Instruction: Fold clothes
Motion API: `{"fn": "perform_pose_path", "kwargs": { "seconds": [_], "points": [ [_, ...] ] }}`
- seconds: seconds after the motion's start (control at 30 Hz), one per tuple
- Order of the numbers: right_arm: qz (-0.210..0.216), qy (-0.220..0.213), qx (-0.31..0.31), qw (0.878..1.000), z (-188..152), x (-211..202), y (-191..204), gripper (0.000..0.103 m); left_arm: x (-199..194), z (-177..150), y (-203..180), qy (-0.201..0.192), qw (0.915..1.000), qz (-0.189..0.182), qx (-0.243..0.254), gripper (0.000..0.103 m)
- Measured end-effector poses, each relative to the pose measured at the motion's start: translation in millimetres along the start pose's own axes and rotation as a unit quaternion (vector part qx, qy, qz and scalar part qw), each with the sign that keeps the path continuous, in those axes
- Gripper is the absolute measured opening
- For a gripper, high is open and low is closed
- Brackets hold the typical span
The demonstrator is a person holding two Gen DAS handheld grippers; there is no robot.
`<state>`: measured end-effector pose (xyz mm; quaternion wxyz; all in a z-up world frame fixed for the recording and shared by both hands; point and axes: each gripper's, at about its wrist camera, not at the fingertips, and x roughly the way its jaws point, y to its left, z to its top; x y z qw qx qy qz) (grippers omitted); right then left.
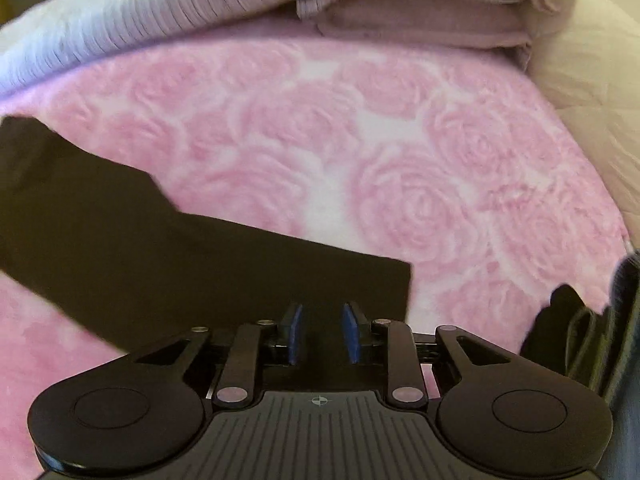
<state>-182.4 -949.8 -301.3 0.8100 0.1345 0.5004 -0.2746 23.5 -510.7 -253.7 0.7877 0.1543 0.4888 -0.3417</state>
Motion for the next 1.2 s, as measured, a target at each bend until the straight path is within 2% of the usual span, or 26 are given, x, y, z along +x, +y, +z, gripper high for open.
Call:
{"fn": "perform_pose_path", "kwargs": {
  "seconds": [0.1, 0.17, 0.27, 0.37, 0.43, 0.5, 0.63, 0.73, 0.83, 0.93, 1.03, 1.2],
  "points": [
    [0.005, -0.006, 0.013, 1.000, -14, -35, 36, 0.029, -16, -8, 54, -0.011, 0.9997, 0.020, 0.002, 0.066],
    [-0.008, -0.002, 0.021, 1.000, -25, -59, 67, 0.032, -23, -15, 90, -0.013, 0.9994, 0.028, 0.012, 0.067],
    [-0.020, -0.006, 0.042, 0.999, -46, -94, 119, 0.033, -34, -25, 143, -0.018, 0.9985, 0.028, 0.042, 0.067],
    [-0.023, 0.013, 0.061, 0.998, -81, -126, 181, 0.034, -48, -26, 192, -0.017, 0.9963, 0.026, 0.080, 0.067],
    [-0.004, 0.042, 0.065, 0.997, -99, -137, 227, 0.034, -60, -22, 218, -0.019, 0.9943, 0.031, 0.100, 0.067],
    [0.016, 0.064, 0.051, 0.997, -114, -146, 280, 0.035, -69, -15, 247, -0.022, 0.9941, 0.038, 0.099, 0.067],
    [0.071, 0.054, -0.016, 0.996, -118, -166, 377, 0.036, -80, -2, 291, -0.032, 0.9925, 0.057, 0.103, 0.067],
    [0.103, 0.049, -0.052, 0.992, -107, -168, 423, 0.037, -82, 4, 305, -0.033, 0.9884, 0.064, 0.134, 0.067],
    [0.132, 0.038, -0.076, 0.988, -93, -162, 451, 0.039, -82, 8, 308, -0.033, 0.9777, 0.080, 0.192, 0.067],
    [0.158, 0.034, -0.093, 0.982, -84, -151, 478, 0.039, -76, 10, 301, -0.026, 0.9612, 0.089, 0.260, 0.067],
    [0.178, 0.033, -0.112, 0.977, -74, -139, 498, 0.039, -62, 14, 296, -0.031, 0.9384, 0.083, 0.334, 0.067],
    [0.177, 0.027, -0.112, 0.977, -63, -136, 529, 0.039, -17, 20, 294, -0.040, 0.8963, 0.075, 0.435, 0.067]
  ]
}}
